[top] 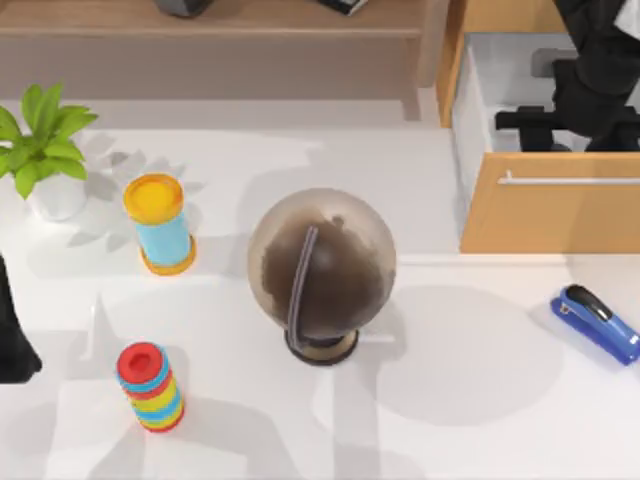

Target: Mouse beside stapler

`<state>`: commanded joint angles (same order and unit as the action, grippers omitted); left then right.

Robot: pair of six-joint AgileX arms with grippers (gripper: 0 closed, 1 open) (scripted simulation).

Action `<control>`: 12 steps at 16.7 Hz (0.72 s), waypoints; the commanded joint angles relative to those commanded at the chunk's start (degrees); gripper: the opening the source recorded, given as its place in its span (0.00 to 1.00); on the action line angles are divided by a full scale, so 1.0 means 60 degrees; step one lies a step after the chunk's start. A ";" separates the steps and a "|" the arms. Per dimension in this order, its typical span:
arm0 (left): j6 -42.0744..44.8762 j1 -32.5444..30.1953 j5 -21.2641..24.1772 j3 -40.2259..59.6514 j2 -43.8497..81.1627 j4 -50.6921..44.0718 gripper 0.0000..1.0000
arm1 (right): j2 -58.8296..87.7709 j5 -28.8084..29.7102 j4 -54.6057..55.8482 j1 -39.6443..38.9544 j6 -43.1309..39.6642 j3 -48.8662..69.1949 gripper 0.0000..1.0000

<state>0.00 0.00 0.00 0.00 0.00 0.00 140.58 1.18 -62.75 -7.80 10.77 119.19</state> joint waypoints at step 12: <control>0.0000 0.0000 0.0000 0.0000 0.0000 0.0000 1.00 | -0.2831 -0.0186 0.0150 0.0333 -0.1316 -0.1126 0.00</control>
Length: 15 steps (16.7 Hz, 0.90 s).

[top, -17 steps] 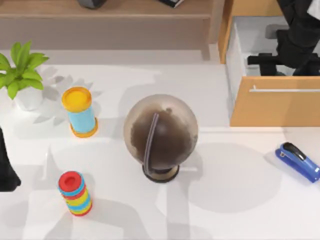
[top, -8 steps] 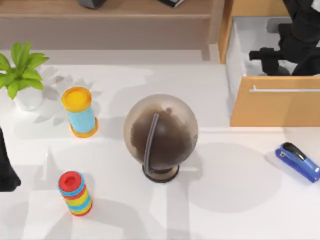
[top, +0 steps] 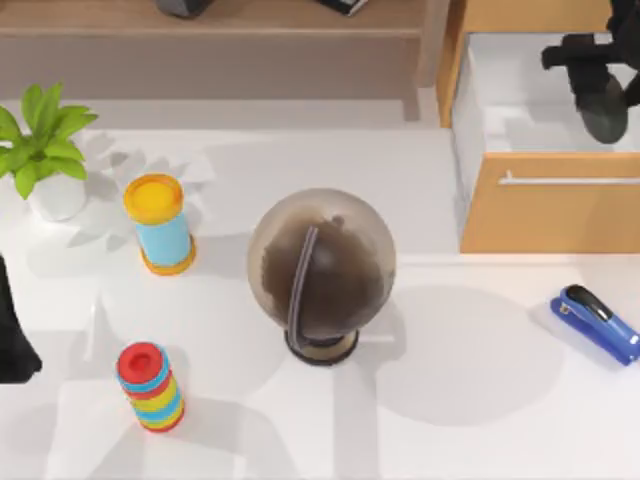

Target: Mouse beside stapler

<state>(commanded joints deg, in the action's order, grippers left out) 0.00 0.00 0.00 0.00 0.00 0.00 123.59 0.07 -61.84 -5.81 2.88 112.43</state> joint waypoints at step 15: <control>0.0000 0.0000 0.0000 0.0000 0.0000 0.0000 1.00 | -0.5358 -0.0442 0.0159 0.1561 -0.1180 -0.5833 0.00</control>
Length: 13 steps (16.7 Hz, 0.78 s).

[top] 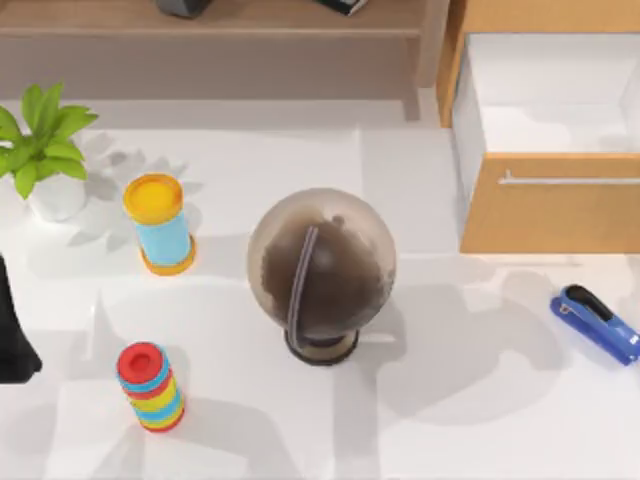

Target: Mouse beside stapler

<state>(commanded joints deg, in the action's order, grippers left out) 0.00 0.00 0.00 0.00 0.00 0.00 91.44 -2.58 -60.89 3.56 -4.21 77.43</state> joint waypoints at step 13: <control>0.0000 0.0000 0.0000 0.0000 0.0000 0.0000 1.00 | 0.0981 0.0251 0.2565 0.0458 -0.0048 -0.3126 0.00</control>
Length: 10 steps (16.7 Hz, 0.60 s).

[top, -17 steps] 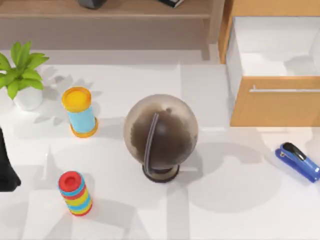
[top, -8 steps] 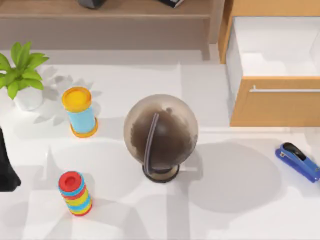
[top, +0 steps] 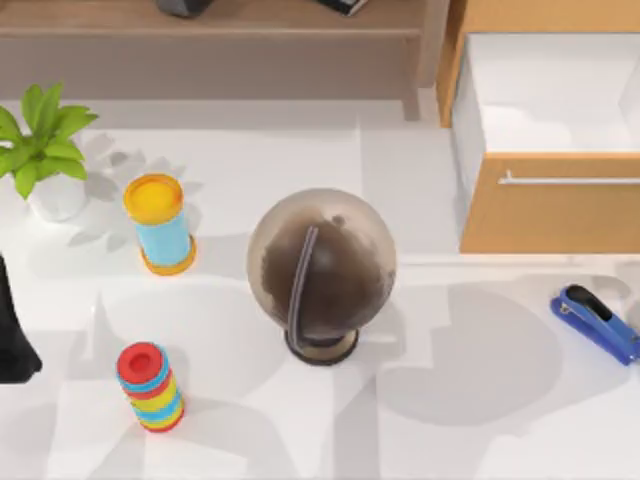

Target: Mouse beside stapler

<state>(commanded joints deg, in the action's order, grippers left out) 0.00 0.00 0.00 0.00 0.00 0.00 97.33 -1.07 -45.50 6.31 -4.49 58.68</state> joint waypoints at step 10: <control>0.0000 0.0000 0.0000 0.0000 0.0000 0.0000 1.00 | -0.0146 0.0180 -0.0132 -0.0151 0.0082 0.0091 0.00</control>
<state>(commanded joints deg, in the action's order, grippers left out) 0.00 0.00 0.00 0.00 0.00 0.00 96.45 0.01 -46.29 5.40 -4.00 59.22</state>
